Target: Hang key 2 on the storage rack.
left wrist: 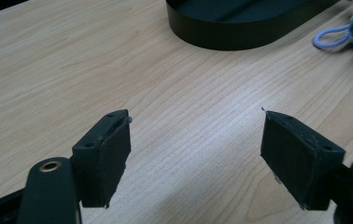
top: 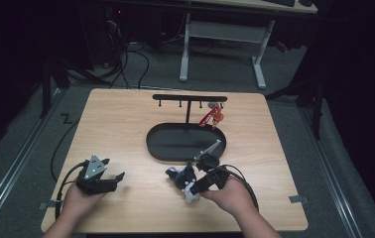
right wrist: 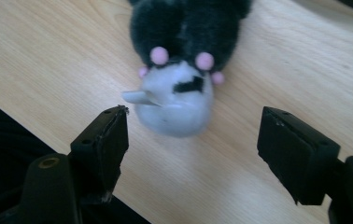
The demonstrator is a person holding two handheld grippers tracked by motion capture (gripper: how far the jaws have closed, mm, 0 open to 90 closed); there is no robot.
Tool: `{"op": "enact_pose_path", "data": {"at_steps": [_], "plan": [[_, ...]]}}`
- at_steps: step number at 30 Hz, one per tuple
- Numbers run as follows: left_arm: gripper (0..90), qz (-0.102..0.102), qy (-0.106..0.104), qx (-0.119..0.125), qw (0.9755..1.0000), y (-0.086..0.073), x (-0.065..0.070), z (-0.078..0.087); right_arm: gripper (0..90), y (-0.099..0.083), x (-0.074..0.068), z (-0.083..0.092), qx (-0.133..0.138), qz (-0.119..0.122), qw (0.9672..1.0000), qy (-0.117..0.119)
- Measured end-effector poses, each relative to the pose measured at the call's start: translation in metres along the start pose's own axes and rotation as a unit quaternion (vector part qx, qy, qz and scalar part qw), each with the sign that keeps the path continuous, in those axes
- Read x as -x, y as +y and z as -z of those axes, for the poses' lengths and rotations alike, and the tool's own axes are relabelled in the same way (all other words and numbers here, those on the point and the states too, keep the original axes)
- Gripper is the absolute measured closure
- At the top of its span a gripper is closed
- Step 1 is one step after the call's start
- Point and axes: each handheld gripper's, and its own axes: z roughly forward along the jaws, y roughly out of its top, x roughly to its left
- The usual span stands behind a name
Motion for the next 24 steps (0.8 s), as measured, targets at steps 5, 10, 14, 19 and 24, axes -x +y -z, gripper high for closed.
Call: {"op": "enact_pose_path", "data": {"at_steps": [5, 10, 14, 19, 24], "plan": [[24.7, -0.003, -0.005, -0.002, 1.0, 0.001, 0.001, -0.001, 23.3, 0.008, -0.006, -0.018, -0.018, 0.007, 0.9998, 0.0], [24.7, -0.01, -0.007, -0.004, 0.9999, 0.001, 0.004, -0.003, 26.4, 0.012, -0.007, -0.041, -0.034, 0.008, 0.9993, -0.009], [24.7, -0.012, -0.007, -0.007, 0.9999, 0.001, 0.004, -0.004, 30.9, 0.016, -0.005, -0.049, -0.035, 0.013, 0.9993, -0.009], [24.8, -0.014, -0.007, -0.008, 0.9999, 0.001, 0.005, -0.004, 37.5, 0.018, -0.006, -0.053, -0.04, 0.006, 0.9991, -0.012], [24.9, -0.014, -0.007, -0.008, 0.9998, 0.001, 0.005, -0.004, 48.2, 0.017, -0.009, -0.055, -0.043, 0.021, 0.9987, -0.019]]}}
